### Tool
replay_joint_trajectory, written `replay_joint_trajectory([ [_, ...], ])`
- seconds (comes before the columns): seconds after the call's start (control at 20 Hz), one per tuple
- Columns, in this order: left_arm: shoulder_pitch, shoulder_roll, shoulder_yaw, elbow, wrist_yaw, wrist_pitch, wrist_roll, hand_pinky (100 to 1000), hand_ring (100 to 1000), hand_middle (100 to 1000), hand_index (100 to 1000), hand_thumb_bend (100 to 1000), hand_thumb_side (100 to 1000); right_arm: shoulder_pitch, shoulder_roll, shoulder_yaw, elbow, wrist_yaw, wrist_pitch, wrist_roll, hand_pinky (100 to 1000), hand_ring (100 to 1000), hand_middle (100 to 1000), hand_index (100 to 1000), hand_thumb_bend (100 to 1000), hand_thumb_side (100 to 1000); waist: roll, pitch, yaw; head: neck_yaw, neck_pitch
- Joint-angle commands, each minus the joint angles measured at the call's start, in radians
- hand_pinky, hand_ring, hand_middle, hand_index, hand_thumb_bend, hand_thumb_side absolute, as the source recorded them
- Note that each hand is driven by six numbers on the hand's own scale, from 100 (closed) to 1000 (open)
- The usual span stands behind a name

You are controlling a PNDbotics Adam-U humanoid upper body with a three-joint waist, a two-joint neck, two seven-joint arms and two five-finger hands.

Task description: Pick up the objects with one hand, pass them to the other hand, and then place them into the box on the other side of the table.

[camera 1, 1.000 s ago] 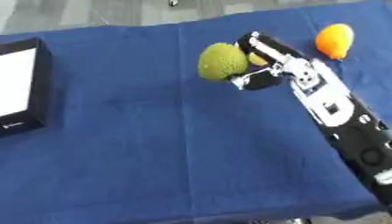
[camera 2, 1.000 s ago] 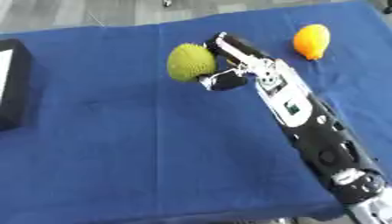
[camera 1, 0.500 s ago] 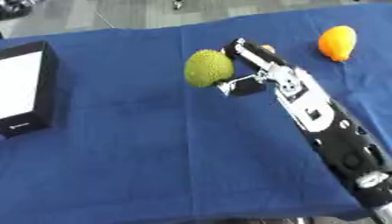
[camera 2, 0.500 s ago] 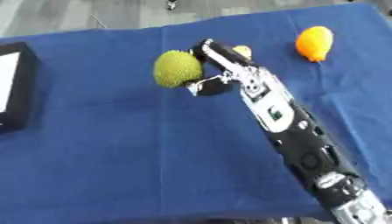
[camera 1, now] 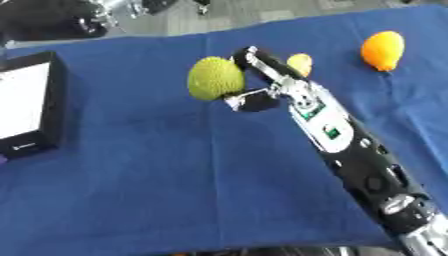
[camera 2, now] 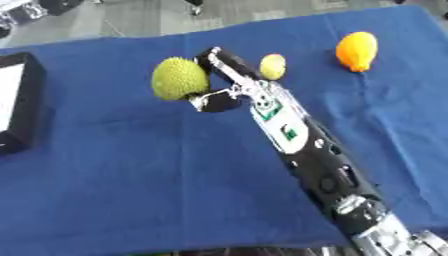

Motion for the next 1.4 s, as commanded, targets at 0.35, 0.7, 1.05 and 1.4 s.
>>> replay_joint_trajectory([
  [0.35, -0.046, -0.085, -0.039, 0.073, -0.155, 0.012, -0.083, 761, 830, 836, 826, 626, 604, -0.047, 0.063, 0.005, 0.059, 0.066, -0.032, -0.054, 725, 619, 445, 535, 100, 100, 0.005, -0.030, 0.016, -0.020, 0.006],
  [0.7, -0.075, -0.110, -0.075, 0.168, -0.263, -0.015, -0.156, 775, 839, 844, 833, 612, 562, -0.046, 0.089, 0.002, 0.099, 0.098, -0.048, -0.089, 724, 618, 443, 534, 100, 100, 0.016, -0.038, 0.027, -0.031, 0.006],
  [1.05, -0.102, -0.118, -0.087, 0.245, -0.348, -0.057, -0.271, 789, 846, 851, 841, 634, 556, -0.051, 0.100, 0.003, 0.106, 0.102, -0.053, -0.100, 722, 618, 443, 533, 100, 100, 0.017, -0.040, 0.031, -0.026, 0.006],
  [1.4, -0.122, -0.132, -0.106, 0.337, -0.434, -0.077, -0.337, 792, 844, 848, 836, 573, 540, -0.052, 0.111, -0.001, 0.106, 0.108, -0.048, -0.117, 722, 618, 442, 532, 100, 100, 0.017, -0.042, 0.031, -0.020, 0.006],
])
